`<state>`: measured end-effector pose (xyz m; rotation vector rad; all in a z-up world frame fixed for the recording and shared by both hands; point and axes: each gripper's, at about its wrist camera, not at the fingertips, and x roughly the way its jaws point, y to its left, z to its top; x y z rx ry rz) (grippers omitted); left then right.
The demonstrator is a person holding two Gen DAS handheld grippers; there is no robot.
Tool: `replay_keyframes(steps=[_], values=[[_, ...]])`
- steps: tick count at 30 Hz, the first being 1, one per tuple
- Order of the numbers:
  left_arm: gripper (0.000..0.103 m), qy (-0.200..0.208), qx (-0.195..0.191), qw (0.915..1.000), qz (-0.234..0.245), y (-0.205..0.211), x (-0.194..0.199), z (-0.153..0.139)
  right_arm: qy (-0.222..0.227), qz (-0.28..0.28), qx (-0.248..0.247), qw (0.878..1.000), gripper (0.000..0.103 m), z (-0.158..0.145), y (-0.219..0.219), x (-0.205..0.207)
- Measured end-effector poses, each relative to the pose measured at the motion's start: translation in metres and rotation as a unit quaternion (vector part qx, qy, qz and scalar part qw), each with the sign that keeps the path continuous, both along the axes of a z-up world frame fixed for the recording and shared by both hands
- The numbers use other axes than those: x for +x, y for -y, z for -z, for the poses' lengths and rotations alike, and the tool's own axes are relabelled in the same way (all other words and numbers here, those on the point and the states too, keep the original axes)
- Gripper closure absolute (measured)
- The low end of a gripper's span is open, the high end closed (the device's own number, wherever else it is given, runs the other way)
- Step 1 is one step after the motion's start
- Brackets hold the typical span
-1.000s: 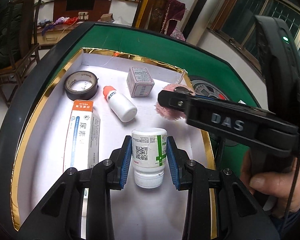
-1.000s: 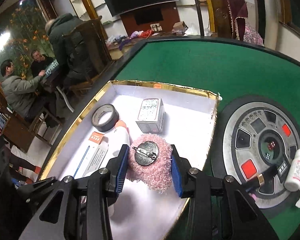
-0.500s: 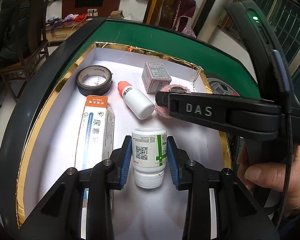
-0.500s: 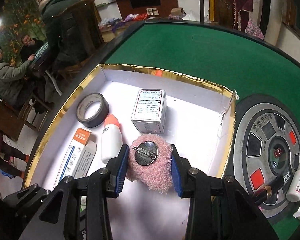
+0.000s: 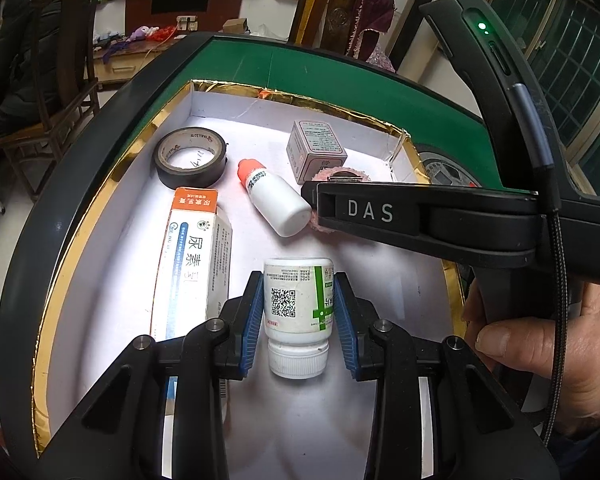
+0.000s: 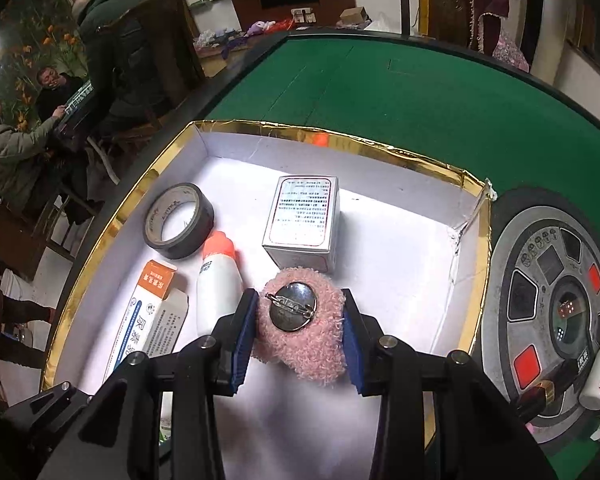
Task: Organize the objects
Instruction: 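Lower the pink fluffy ball and the green-label bottle into the tray and open both tools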
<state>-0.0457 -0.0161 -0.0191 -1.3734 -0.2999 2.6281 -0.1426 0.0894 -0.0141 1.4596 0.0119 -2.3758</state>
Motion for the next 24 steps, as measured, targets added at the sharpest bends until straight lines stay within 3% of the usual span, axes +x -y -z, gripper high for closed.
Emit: replay_keyframes(steps=[17, 24], values=[[0.070, 0.007, -0.007, 0.9999, -0.005, -0.0004, -0.0021, 0.0028, 0.013, -0.004, 0.005, 1.000, 0.060, 0.0046, 0.0039, -0.0007], [0.064, 0.001, -0.027, 0.9996, -0.013, -0.0028, -0.0015, 0.0014, -0.002, -0.010, 0.015, 1.000, 0.048, 0.0006, 0.0086, 0.0062]])
